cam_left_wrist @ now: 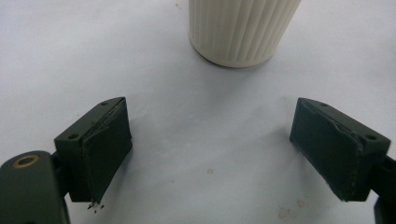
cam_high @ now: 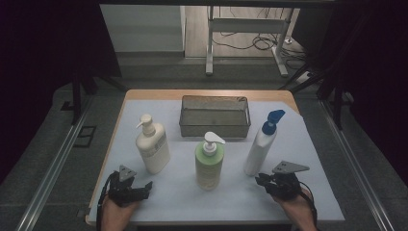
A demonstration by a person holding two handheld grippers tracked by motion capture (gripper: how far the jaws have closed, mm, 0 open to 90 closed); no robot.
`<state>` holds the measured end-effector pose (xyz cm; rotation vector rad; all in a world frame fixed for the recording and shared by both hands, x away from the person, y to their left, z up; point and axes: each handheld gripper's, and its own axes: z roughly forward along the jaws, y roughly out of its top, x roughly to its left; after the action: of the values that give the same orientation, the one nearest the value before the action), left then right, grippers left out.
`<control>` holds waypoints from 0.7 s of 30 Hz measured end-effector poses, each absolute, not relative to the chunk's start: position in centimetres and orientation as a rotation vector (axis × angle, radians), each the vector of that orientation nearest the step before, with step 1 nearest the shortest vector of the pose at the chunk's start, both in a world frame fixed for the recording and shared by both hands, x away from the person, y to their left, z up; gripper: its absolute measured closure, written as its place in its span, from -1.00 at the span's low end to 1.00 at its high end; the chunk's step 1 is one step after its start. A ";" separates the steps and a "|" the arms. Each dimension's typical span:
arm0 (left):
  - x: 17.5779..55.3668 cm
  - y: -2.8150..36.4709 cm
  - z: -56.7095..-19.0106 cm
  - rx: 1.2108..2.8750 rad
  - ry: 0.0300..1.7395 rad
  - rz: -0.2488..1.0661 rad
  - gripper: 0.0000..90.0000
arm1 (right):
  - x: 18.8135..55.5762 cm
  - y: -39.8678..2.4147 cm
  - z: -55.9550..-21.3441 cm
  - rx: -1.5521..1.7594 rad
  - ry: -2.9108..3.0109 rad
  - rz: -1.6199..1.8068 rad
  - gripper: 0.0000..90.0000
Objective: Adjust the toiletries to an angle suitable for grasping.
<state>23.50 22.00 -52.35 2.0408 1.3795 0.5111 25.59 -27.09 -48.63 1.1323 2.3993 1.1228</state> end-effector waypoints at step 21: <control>23.5 22.0 -52.4 2.041 1.379 0.511 -0.73 | 27.0 -23.1 -48.2 1.118 2.361 1.100 1.00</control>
<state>23.50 22.01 -52.35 2.0413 1.3790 0.5110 26.99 -23.07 -48.19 1.1181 2.3613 1.1001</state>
